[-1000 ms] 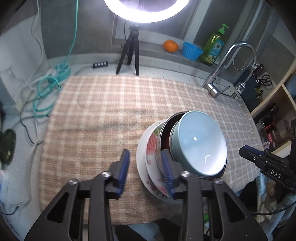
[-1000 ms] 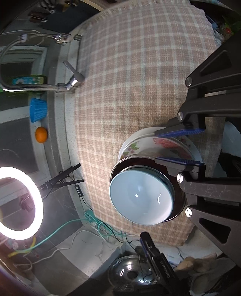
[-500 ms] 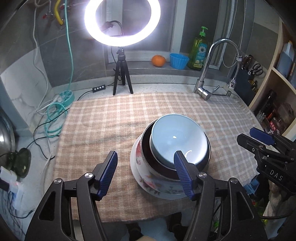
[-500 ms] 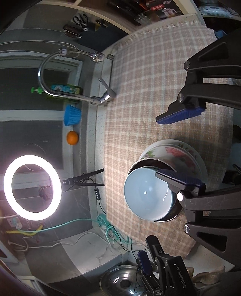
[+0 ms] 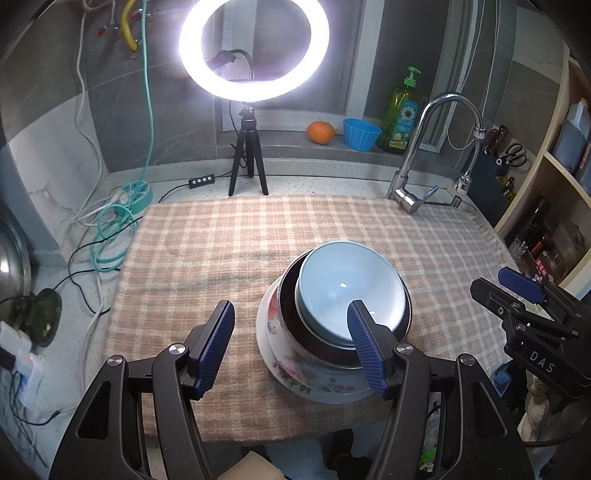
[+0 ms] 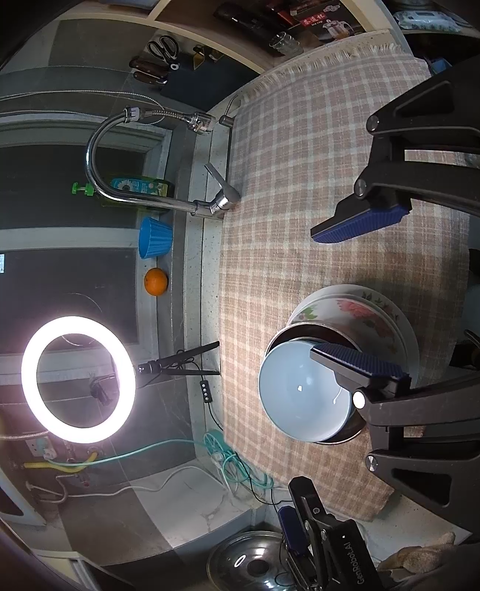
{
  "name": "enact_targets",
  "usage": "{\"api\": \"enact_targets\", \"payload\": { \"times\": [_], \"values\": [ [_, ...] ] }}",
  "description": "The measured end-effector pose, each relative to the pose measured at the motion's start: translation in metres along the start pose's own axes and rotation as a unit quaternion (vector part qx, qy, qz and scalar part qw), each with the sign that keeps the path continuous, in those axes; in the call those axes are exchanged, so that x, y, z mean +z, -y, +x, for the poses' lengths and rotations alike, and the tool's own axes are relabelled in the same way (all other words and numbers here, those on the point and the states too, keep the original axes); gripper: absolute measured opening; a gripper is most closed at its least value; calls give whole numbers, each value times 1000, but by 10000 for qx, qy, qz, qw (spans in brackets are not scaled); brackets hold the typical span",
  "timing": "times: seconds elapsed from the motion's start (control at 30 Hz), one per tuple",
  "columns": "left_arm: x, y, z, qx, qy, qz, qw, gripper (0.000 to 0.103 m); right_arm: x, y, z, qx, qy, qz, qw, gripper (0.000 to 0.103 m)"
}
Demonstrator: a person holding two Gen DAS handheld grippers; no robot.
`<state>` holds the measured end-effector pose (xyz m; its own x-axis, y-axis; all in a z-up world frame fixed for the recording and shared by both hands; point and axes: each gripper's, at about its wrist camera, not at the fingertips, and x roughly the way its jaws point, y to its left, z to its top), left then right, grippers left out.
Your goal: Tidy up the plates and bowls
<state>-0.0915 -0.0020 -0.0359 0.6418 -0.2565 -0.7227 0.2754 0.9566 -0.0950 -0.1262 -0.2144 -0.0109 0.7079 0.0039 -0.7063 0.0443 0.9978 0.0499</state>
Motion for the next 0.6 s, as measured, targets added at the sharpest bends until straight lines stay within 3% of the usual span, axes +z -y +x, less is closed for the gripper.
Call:
{"api": "enact_targets", "payload": {
  "times": [0.6],
  "values": [
    [-1, 0, 4, 19, -82, -15, 10000, 63, -2, -1, 7, 29, -129, -1, 9999, 53]
  ]
}}
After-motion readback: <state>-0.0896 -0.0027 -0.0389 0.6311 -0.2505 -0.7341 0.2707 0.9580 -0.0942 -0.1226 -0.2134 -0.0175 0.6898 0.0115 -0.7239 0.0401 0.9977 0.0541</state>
